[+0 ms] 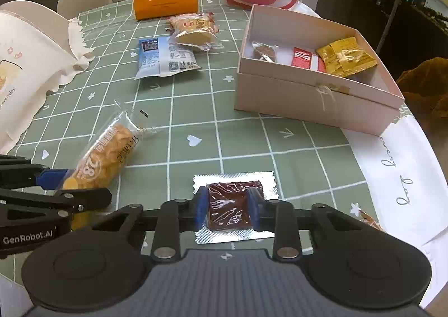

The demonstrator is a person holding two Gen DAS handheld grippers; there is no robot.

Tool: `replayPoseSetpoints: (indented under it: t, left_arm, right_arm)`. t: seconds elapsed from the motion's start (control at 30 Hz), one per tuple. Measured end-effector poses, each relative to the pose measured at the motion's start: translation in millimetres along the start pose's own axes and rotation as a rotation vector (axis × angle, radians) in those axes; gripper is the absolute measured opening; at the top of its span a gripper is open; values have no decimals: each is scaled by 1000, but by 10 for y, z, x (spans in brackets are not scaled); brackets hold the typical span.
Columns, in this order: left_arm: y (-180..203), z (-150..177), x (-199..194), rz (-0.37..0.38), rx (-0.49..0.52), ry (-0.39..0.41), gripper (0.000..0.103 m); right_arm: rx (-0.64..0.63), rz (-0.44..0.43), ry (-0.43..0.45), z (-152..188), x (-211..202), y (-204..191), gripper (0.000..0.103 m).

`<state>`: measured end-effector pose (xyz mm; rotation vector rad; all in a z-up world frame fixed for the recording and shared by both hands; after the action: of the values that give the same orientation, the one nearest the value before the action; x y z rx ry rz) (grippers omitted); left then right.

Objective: Organize snacks
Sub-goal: 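Close the right tool on the chocolate square packet and lift it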

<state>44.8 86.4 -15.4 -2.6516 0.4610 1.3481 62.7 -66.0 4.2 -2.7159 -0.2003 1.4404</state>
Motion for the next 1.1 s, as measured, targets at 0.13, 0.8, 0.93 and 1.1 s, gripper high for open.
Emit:
replayPoseSetpoints:
  t: [0.13,0.8,0.93,1.1]
  left_arm:
    - [17,5,1,-4,7,1,40]
    - [-6,35,-15,9,7,17,40]
    - [-3,35,-13,7,9,16,40]
    - [-1,34,-13,5,12,15,40]
  right_arm:
    - [21,-9,4,35,-21,78,28]
    - [28,-22,33,52,80,225,59]
    - [6,-34,22,84,41,206,48]
    - [16,-27,17,84,-4,187,47]
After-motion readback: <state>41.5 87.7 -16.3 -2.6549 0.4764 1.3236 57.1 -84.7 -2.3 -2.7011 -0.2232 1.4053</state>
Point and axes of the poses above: each gripper's, at about its wrist camera, not at the fingertips, and x roughly the way its jaws point, y to its right, z to its underside, the point moved 4 cm from there along x, roughly the way its jaws point, and after that the axes turned 12 degrees about x, right-handed, at the moved point
